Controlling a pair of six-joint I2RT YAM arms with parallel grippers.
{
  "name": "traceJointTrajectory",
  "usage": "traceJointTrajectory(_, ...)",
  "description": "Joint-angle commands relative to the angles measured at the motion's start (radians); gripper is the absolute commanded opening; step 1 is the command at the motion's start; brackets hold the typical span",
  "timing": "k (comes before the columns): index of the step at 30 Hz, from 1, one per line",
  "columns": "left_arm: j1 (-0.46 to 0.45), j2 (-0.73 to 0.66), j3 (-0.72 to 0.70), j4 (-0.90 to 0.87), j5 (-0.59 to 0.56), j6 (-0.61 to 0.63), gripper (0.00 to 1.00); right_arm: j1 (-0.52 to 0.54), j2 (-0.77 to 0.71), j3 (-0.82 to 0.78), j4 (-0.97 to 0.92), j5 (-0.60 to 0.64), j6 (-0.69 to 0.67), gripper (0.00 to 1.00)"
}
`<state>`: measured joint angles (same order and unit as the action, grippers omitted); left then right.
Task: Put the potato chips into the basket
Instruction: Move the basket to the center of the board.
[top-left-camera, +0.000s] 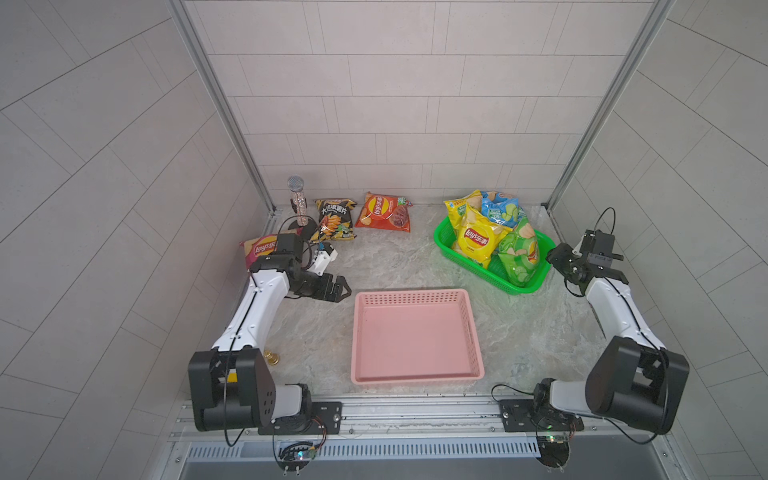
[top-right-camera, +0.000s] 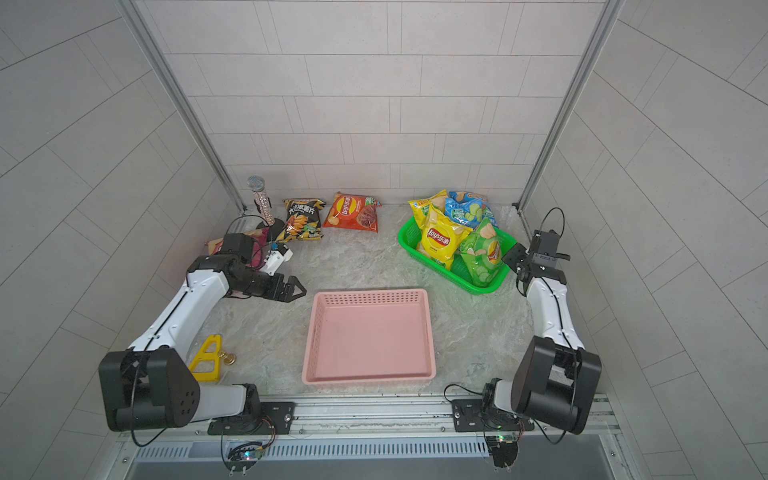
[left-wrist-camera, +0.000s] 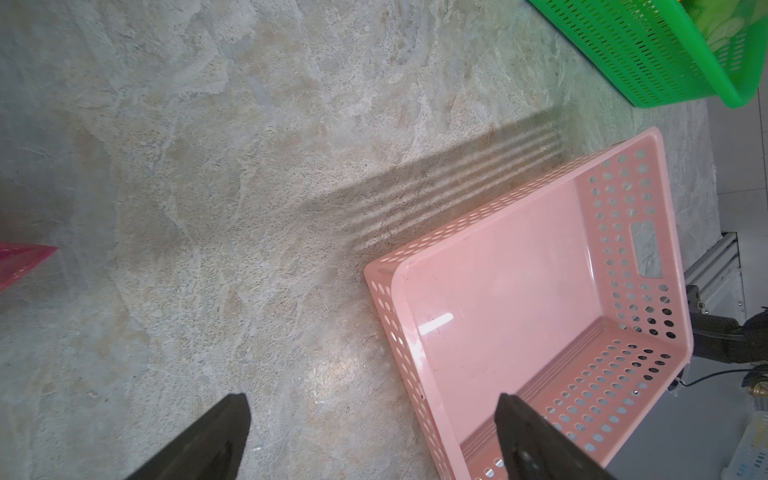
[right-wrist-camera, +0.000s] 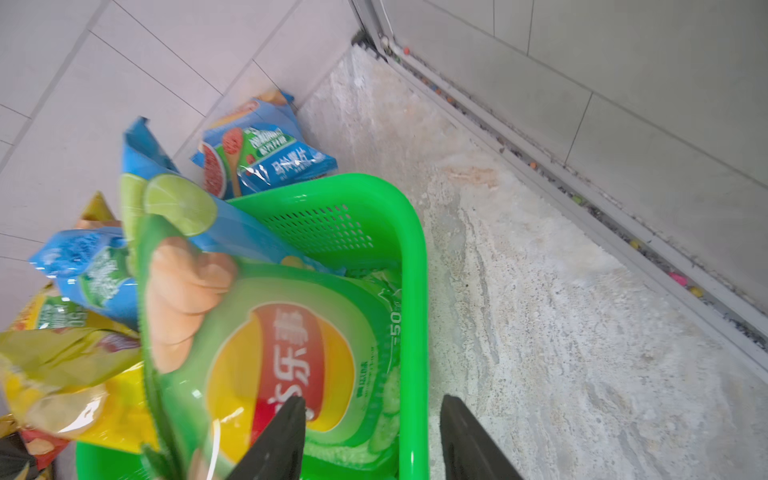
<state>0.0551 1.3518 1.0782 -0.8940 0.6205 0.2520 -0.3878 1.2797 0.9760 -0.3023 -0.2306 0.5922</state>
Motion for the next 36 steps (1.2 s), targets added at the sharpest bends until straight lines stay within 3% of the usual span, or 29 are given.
traceJointTrajectory(1,0.006,0.005,-0.008,0.0,0.01,0.011,1.0,0.052,-0.073,0.004,-0.116,0.042,-0.007,0.57)
traceJointTrajectory(3,0.005,0.004,-0.007,0.0,0.011,0.01,1.0,0.151,-0.109,0.013,-0.173,0.081,-0.021,0.55)
traceJointTrajectory(9,0.005,0.001,-0.01,0.0,0.006,0.012,1.0,0.58,-0.197,-0.022,-0.313,0.304,-0.021,0.54)
traceJointTrajectory(16,0.005,0.003,-0.011,0.0,0.01,0.01,1.0,0.815,-0.178,-0.143,-0.351,0.296,0.032,0.52)
traceJointTrajectory(21,0.005,0.006,-0.011,0.001,0.01,0.011,1.0,0.903,-0.112,-0.198,-0.299,0.228,0.039,0.51)
traceJointTrajectory(28,0.006,0.009,-0.011,0.001,0.007,0.009,1.0,0.912,-0.017,-0.231,-0.184,0.162,0.044,0.48)
traceJointTrajectory(31,0.006,0.007,-0.011,0.0,0.003,0.009,1.0,0.913,0.021,-0.219,-0.158,0.168,0.046,0.42)
traceJointTrajectory(36,0.005,0.006,-0.011,0.001,-0.002,0.008,1.0,0.915,0.05,-0.198,-0.107,0.181,0.074,0.23)
